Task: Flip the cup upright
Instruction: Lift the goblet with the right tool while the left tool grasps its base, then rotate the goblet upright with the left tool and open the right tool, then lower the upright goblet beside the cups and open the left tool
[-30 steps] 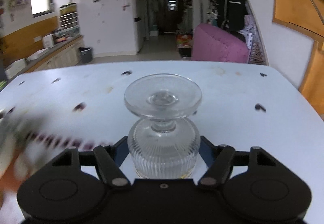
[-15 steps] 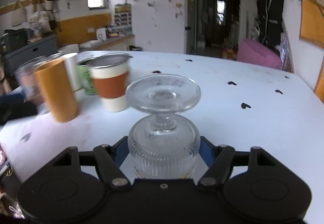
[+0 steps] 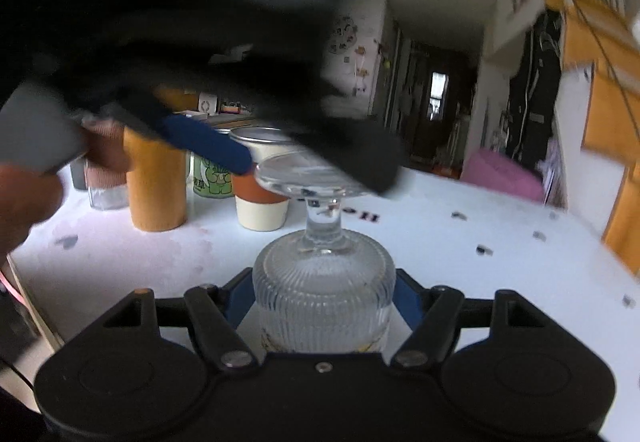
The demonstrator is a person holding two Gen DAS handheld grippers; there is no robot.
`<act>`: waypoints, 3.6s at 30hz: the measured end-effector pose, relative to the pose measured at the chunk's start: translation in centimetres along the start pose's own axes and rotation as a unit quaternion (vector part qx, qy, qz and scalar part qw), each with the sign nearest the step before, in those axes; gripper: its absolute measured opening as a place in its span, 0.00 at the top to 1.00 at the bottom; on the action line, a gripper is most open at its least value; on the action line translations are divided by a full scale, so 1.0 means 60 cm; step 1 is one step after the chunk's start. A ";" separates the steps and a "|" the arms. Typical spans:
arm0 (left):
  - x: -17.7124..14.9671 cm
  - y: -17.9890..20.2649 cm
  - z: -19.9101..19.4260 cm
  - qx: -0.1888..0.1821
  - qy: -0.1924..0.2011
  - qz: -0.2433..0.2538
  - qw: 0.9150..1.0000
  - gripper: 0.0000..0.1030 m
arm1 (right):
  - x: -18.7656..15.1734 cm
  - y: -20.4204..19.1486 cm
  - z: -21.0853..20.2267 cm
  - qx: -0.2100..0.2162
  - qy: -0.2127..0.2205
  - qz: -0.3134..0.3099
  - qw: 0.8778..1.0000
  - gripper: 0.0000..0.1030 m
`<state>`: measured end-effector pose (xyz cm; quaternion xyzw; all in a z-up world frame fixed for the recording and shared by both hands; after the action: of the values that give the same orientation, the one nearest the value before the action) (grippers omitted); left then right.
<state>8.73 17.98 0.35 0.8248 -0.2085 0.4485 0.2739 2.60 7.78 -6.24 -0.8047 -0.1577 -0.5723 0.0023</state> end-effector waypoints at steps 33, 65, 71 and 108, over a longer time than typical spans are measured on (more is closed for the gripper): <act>-0.110 -0.137 -0.102 -0.004 -0.021 -0.148 0.989 0.43 | -0.044 -0.134 -0.024 0.019 0.090 -0.381 0.920 0.25; -0.023 -0.044 0.026 0.000 -0.209 0.100 0.973 0.26 | -0.027 0.121 -0.055 0.081 0.015 0.084 0.993 0.28; -0.040 -0.024 0.083 0.048 -0.287 0.172 0.941 0.23 | -0.042 0.156 -0.049 0.075 0.016 0.128 0.989 0.28; 0.018 -0.148 -0.004 0.182 0.001 0.000 0.983 0.28 | -0.003 0.108 -0.023 0.121 -0.002 0.143 0.982 0.30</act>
<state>14.37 24.79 -0.99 0.8605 -0.1231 0.4798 0.1188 2.94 1.32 -4.75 -0.8138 -0.1090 -0.5414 0.1811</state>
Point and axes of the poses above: each gripper's, at about its wrist camera, not at the fingertips, and z roughly the way its jaws point, y to its right, x to its top, the point moved 1 cm from there along z, roughly the way its jaws point, and after that the axes turned 3 degrees about -x, right-handed, at the moved point
